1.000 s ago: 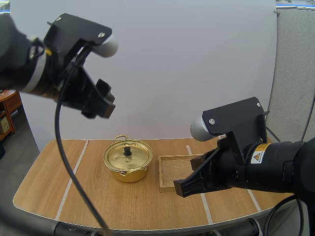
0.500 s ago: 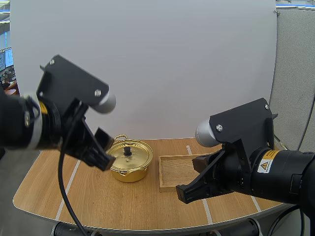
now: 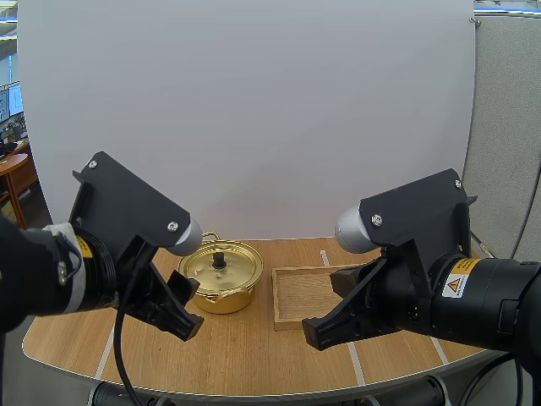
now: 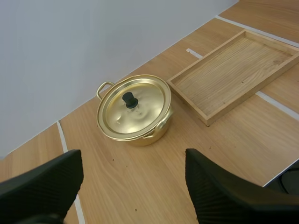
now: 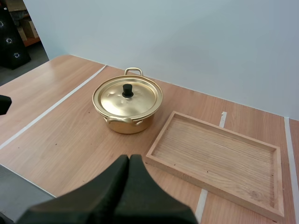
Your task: Open the pot, put the pineapple inside, and close it
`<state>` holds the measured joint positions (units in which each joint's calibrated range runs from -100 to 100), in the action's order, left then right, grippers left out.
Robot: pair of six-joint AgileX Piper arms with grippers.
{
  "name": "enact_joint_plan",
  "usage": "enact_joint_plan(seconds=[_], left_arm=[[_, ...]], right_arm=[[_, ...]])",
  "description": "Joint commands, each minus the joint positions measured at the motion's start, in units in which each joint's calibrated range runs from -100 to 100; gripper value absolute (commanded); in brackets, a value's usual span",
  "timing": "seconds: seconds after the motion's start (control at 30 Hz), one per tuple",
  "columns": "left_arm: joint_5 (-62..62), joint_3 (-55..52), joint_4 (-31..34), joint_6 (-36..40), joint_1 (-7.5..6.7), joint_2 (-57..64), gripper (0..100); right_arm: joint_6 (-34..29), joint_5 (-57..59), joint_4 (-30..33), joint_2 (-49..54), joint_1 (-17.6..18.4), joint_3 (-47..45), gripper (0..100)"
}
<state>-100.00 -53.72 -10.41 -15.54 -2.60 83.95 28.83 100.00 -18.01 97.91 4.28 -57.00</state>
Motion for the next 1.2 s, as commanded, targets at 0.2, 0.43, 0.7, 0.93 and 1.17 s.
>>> enact_joint_plan(seconds=[0.2,0.43,0.7,0.93,1.17], left_arm=[[0.0,-0.5,-4.3,0.4,2.34,5.4,0],[1.7,-3.0,-5.3,2.3,2.34,8.9,0],[21.0,-10.3,-2.5,10.4,2.34,16.1,0],[36.7,-12.7,4.7,20.8,2.34,16.1,0],[57.0,-17.1,7.9,23.3,2.34,16.1,0]], right_arm=[[0.6,0.0,-0.1,1.1,-0.2,0.0,0],[0.6,0.0,-0.1,1.7,-0.2,0.0,0],[0.4,0.0,1.8,2.1,-0.2,0.0,0],[-0.2,-17.8,4.7,2.1,-0.2,-1.4,0],[-0.2,-51.9,5.5,2.1,-0.2,-14.2,0]])
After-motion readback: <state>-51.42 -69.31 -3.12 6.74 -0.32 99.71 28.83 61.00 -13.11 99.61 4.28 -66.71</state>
